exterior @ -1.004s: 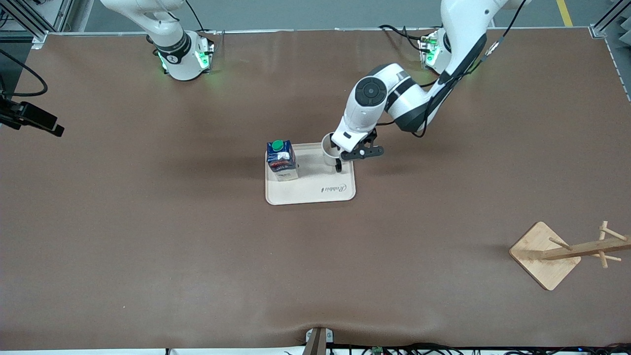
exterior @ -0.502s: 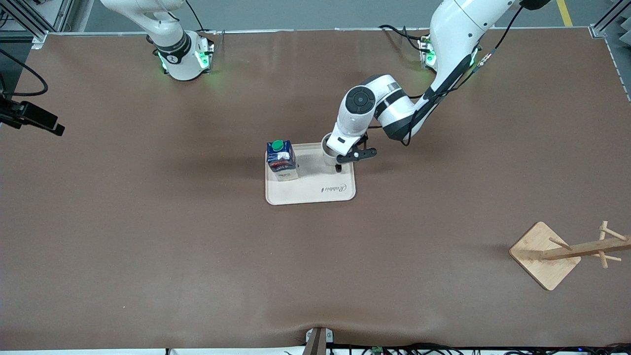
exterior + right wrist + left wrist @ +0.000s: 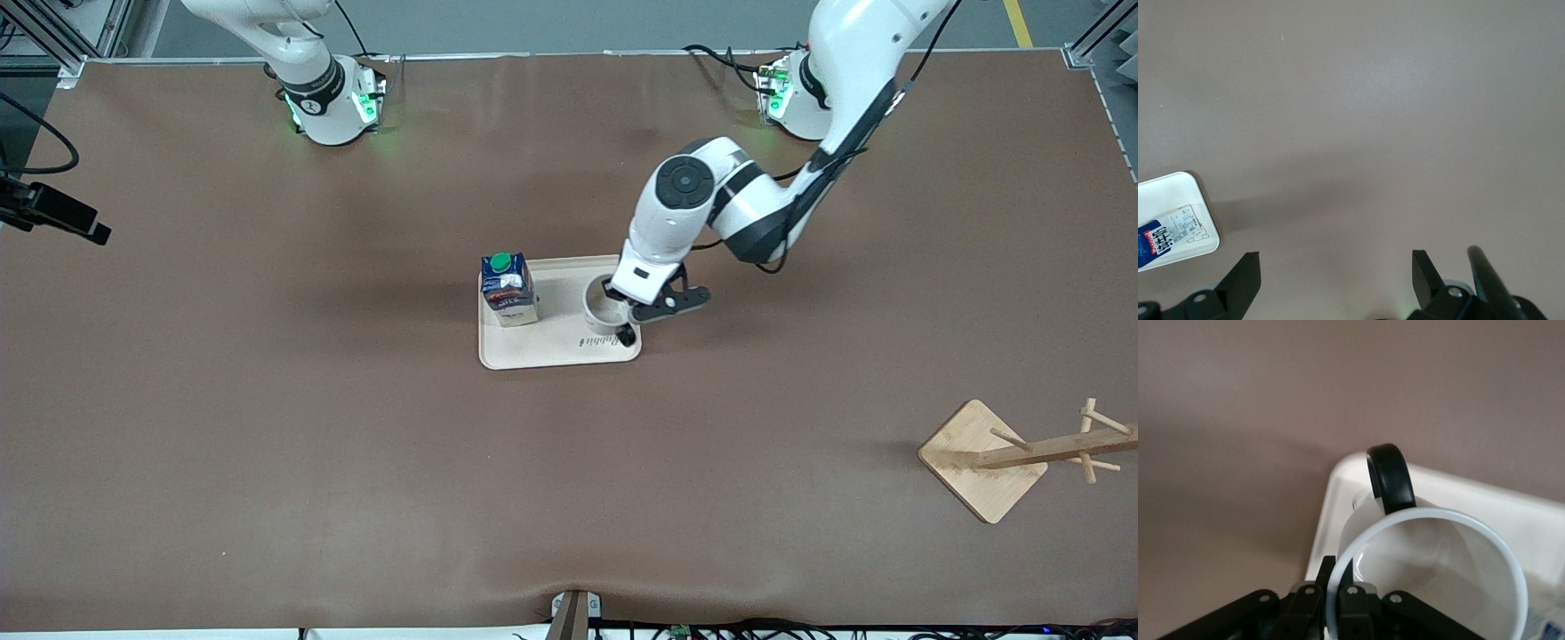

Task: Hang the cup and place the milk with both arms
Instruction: 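Lift the white mug with the left gripper toward the wooden stand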

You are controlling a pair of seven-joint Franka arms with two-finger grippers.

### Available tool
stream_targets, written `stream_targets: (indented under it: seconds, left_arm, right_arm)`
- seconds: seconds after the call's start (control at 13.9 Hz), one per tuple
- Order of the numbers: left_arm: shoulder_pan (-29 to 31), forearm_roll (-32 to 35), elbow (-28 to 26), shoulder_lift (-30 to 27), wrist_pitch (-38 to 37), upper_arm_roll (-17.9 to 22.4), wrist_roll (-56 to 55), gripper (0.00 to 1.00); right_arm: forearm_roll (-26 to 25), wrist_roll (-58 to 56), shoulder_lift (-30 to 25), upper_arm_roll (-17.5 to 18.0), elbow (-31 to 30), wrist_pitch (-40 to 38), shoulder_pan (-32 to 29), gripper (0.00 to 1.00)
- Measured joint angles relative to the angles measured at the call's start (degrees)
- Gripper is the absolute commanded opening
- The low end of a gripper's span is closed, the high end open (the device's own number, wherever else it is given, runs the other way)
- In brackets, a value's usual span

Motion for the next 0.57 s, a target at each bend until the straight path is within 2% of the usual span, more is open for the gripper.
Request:
stream_targets:
  seconds: [0.29, 0.57]
  left_arm:
    - [7.3, 0.0, 8.3, -4.8, -9.3, 0.1, 8.0, 0.00]
    - [17.8, 0.1, 10.5, -8.4, -10.7, 0.3, 18.1, 0.00]
  right_arm:
    - [3.2, -1.6, 0.2, 0.0, 0.0, 0.0, -0.9, 1.00]
    - [3.8, -6.1, 1.1, 0.6, -0.1, -0.2, -0.7, 1.00]
